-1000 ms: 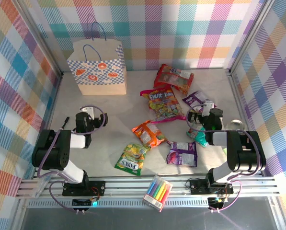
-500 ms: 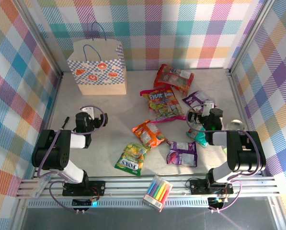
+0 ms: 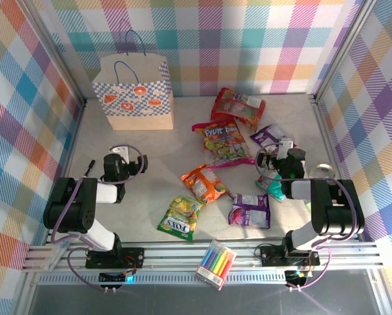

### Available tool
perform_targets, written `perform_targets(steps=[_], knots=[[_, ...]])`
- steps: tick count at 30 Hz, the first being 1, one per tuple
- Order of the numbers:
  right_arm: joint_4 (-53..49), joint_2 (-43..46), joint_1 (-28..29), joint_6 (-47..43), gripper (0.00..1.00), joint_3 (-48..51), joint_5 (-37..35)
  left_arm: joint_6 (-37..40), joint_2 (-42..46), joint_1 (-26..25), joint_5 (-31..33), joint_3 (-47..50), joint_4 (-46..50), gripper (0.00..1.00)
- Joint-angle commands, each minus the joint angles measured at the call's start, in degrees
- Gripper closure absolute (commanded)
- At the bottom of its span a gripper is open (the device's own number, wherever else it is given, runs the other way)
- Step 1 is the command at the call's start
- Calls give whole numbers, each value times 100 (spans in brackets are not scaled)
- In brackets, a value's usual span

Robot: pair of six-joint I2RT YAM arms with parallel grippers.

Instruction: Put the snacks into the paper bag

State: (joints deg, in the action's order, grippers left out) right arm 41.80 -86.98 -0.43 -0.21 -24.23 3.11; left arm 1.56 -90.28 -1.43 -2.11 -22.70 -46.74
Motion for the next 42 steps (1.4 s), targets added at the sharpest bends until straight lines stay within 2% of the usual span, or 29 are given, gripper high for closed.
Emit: perform_targets(steps=[1,16,20,29,35,38,42], knots=[[100,-27,-13,73,1,-146,110,64,-34,-30,-89,-123,-221,0],[153,-3,-19,73,1,-113,99,63,-17,-25,-80,-102,-248,0],[121,63,-16,159,1,-113,-91,-38,48,-27,197,-163,-90,0],[-1247,739,-14,223,1,-522,-193,-12,566,-136,481,-882,1569,0],[-2220,1192,-18,295,1,-1000,-136,-62,1262,-195,497,-1523,2693,0],[-2587,1384,-13,351,1,-1239,-138,-216,1527,-191,312,-2371,3901,2],[-3077,1538,-13,603,1,-1589,-196,-286,1406,-194,171,-3648,5387,6]])
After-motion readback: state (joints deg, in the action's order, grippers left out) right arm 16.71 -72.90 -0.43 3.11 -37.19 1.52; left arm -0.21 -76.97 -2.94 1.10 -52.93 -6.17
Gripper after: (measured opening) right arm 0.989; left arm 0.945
